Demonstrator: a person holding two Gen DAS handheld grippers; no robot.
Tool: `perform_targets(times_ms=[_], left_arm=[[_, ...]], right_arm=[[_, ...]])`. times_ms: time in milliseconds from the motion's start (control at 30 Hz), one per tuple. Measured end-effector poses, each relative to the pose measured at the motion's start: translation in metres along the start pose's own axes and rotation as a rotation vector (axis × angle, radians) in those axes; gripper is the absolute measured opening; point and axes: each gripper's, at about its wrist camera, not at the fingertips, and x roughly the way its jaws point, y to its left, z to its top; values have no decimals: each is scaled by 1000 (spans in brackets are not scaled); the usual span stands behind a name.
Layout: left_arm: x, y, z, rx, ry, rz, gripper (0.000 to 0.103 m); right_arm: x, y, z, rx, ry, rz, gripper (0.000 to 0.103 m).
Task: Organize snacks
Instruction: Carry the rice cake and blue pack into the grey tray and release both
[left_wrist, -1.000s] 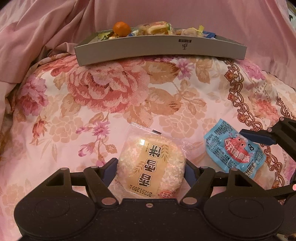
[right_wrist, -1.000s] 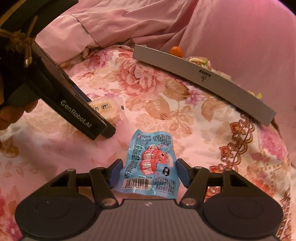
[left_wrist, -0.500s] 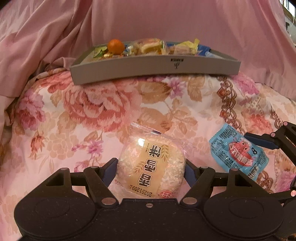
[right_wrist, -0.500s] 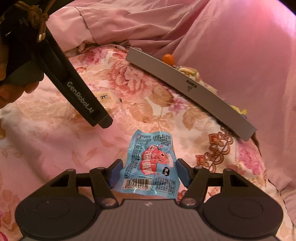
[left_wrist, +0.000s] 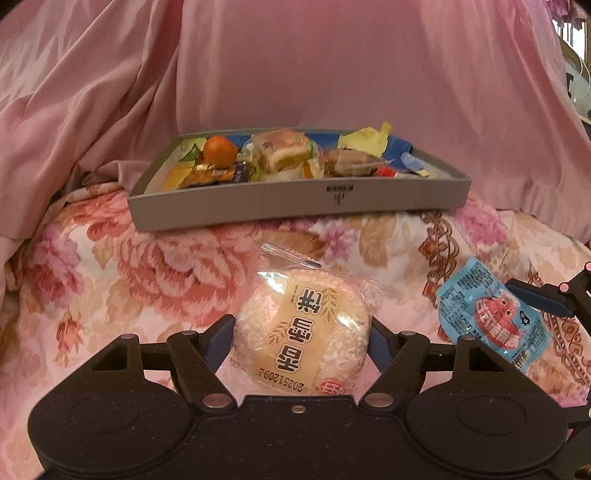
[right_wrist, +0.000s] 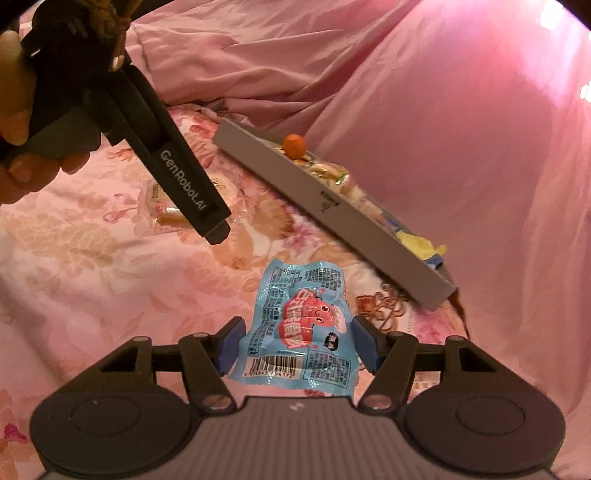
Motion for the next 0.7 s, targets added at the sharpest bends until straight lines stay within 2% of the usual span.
perform_targets(times_ms=[367,700], left_arm=[[2,-11,26,-26,-42,-4,75],[9,-26,60,-30,-98,-21,75]], right_arm=[[-4,-15,9,38,17,-65,68],[-16,-32,13,8,-9,-161,68]])
